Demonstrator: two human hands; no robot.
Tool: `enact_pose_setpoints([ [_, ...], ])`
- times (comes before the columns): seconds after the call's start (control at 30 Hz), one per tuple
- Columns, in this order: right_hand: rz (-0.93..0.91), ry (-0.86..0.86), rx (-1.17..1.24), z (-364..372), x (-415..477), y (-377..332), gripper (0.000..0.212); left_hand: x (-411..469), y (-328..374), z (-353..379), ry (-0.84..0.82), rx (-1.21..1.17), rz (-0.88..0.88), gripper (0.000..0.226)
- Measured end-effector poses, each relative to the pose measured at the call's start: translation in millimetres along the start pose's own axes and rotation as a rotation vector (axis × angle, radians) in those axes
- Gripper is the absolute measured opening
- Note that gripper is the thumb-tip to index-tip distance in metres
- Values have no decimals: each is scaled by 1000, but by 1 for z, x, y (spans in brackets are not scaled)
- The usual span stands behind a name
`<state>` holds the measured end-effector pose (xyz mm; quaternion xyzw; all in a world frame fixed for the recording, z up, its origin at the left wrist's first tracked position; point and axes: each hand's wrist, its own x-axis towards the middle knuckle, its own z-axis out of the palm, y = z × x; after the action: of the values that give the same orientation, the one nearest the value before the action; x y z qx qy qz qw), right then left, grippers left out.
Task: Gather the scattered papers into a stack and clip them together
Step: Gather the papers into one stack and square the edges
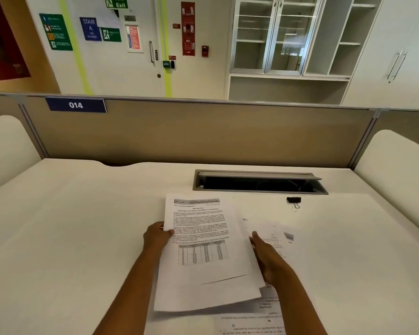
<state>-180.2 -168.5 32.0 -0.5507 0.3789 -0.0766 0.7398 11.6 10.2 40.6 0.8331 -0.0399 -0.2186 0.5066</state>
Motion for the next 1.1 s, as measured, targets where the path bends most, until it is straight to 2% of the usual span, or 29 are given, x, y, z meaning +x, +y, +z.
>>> enact_pose_setpoints([
  [0.1, 15, 6, -13, 1, 8, 2, 38, -9, -1, 12, 58, 5, 37, 38],
  [0.17, 4, -28, -61, 6, 6, 3, 25, -9, -4, 19, 37, -5, 52, 40],
  [0.27, -51, -95, -172, 9, 4, 3, 6, -5, -8, 25, -27, 53, 40, 64],
  [0.3, -72, -109, -189, 10, 3, 3, 12, -10, -4, 24, -37, 42, 26, 68],
  [0.37, -98, -86, -232, 10, 4, 3, 28, -15, 3, 19, -12, 34, -23, 61],
  [0.47, -102, -55, -240, 8, 3, 0, 36, -3, 2, 9, 19, -2, -110, 51],
  [0.6, -174, -81, -170, 6, -3, -4, 28, -7, 2, -7, -191, -156, -175, 42],
  [0.7, -322, -79, -140, 10, -7, -11, 29, -13, 9, -7, -283, -300, 40, 42],
  [0.8, -493, -13, -85, 15, -9, -24, 34, -24, 28, -3, -176, -353, 359, 44],
  [0.87, -599, 32, -81, 20, -10, -37, 32, -33, 43, -2, -137, -403, 482, 42],
  [0.97, -706, 74, -101, 26, -14, -51, 27, -40, 56, -1, -109, -472, 551, 35],
  [1.1, -699, 91, -57, 29, -14, -45, 22, -46, 50, 7, -90, -482, 545, 32],
])
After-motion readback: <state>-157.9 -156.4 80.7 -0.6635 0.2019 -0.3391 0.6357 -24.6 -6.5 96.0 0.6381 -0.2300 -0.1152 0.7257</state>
